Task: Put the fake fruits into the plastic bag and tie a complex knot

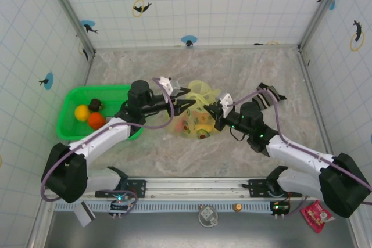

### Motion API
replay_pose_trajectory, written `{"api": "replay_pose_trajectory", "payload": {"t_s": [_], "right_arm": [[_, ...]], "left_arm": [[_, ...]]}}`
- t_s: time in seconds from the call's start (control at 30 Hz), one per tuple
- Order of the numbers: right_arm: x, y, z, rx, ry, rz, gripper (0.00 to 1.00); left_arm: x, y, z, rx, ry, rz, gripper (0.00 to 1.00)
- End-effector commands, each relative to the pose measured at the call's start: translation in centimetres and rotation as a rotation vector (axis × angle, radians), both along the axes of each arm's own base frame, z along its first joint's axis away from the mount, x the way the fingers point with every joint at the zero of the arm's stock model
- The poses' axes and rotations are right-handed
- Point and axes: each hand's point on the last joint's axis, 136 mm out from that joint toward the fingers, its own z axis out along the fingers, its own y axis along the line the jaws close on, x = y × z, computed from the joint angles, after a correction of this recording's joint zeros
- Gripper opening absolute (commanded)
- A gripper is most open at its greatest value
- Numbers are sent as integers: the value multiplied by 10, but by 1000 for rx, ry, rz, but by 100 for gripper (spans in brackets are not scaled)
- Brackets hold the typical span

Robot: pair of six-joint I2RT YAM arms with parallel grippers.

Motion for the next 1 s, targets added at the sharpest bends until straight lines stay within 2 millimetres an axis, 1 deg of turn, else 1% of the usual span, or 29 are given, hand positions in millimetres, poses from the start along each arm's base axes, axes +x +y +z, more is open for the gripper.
{"api": "replay_pose_trajectory", "payload": {"t_s": [0.0,0.13,0.27,0.33,0.43,0.47,0.5,0.57,0.63,0.67,0.77,0.8,0.83,0.87,0.97], "right_arm": [[-1,4,2,22,-41,-9,0],[1,6,6,48,-65,-29,0],[5,7,8,63,-75,-44,0],[3,10,10,71,-88,-35,0],[-2,12,7,72,-104,-20,0],[-3,13,5,68,-104,-16,0],[-2,14,3,64,-100,-17,0],[-2,14,0,54,-100,-13,1],[-3,15,-3,44,-98,-10,5],[-4,15,-3,38,-101,-6,7],[-6,14,-4,-9,-121,7,18],[-6,14,-3,-36,-130,12,26],[-7,13,-4,-73,-136,19,32],[-8,12,-1,-104,-148,30,36],[-13,4,19,-176,-209,92,40]], "left_arm": [[-4,-3,15,-42,-15,-55,61],[-6,-4,15,-46,-3,-73,64],[-3,-4,15,-47,10,-57,68],[5,-3,12,-37,17,-17,71],[15,-2,9,-22,29,31,74],[17,-2,8,-17,35,36,72],[16,-3,7,-11,35,28,67],[15,-5,5,-3,38,10,53],[12,-6,4,0,36,-6,38],[11,-6,2,3,36,-17,33],[7,-7,0,16,29,-38,16],[7,-7,-1,17,28,-41,12],[7,-7,-1,20,25,-45,9],[6,-7,-1,22,22,-49,8],[5,-6,-1,34,-5,-50,4]]}}
